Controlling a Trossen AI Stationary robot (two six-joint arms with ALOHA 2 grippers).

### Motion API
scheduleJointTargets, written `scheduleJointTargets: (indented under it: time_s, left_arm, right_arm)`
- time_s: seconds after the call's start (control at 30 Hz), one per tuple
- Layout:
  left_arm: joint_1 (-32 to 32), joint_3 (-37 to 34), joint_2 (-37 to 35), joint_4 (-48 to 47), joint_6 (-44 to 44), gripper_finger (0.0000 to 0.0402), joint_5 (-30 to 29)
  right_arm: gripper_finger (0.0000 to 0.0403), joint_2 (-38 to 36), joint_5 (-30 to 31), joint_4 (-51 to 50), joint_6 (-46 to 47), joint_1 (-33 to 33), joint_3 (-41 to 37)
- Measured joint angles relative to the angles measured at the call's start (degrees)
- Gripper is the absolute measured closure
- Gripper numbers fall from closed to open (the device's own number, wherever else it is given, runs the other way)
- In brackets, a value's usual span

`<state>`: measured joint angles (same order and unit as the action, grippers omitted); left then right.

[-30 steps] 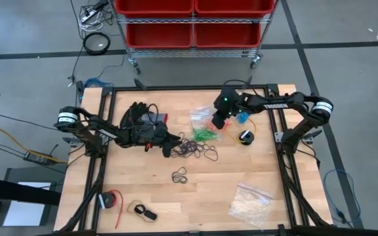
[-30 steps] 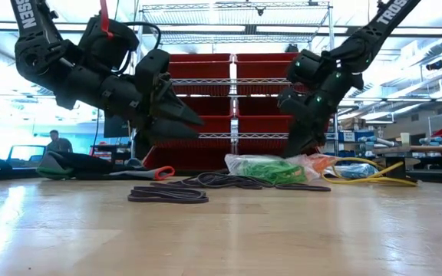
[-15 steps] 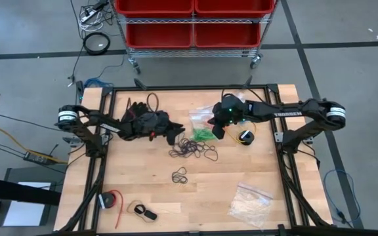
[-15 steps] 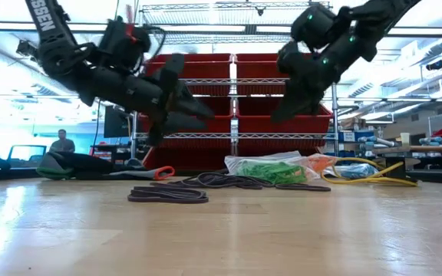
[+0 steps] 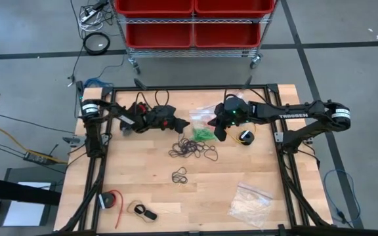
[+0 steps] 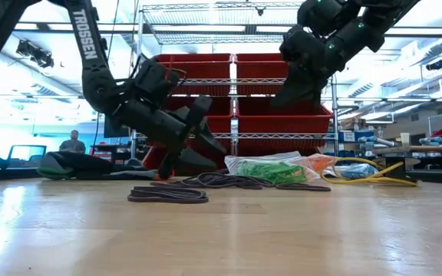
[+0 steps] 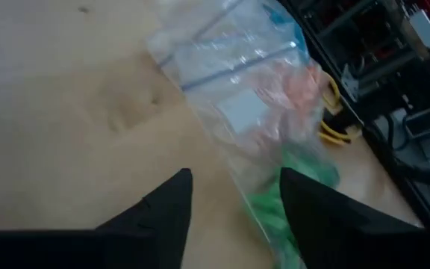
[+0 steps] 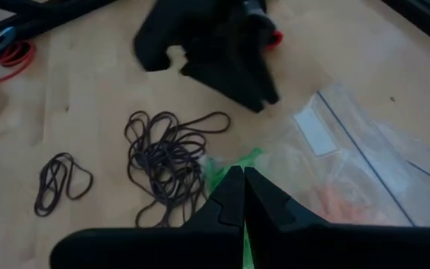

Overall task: Sort rubber bands
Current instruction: Open the transparent zip bag

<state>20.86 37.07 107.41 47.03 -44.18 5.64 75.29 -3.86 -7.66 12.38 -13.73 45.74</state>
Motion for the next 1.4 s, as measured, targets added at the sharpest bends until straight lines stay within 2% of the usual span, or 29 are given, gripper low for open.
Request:
scheduleJointTargets:
  time_s: [0.27,0.47,0.57,0.8,1.0,1.13,1.4]
  left_arm:
    - [2.96,2.96,0.74,1.03,0.26,0.0115,-0.15]
    - [4.27,9.38,5.33,0.03,-1.01,0.0102,4.79]
    - [4.01,12.75,8.00,-4.08,-0.68,0.0107,4.29]
    - [3.11,13.17,8.23,-5.18,1.49,0.0134,2.62]
    - [4.55,12.93,5.70,-11.06,0.33,0.0170,5.93]
    - [5.60,12.85,2.82,-17.11,1.47,0.0194,5.09]
    - [5.12,13.59,2.67,-15.81,2.15,0.0212,5.82]
  right_arm:
    - [0.0403,0.02,0.00,0.13,1.01,1.62,0.00]
    - [0.0403,0.04,-0.02,0.29,2.10,2.42,0.00]
    - [0.0403,0.07,-0.01,0.48,2.47,2.71,0.00]
    - [0.0403,0.09,0.17,0.32,2.40,3.22,0.01]
    - [0.0403,0.09,0.42,0.00,2.50,4.00,0.00]
    - [0.0403,0.09,0.42,-0.01,2.51,4.57,0.00]
    - [0.0403,0.09,1.19,0.91,2.51,4.58,0.00]
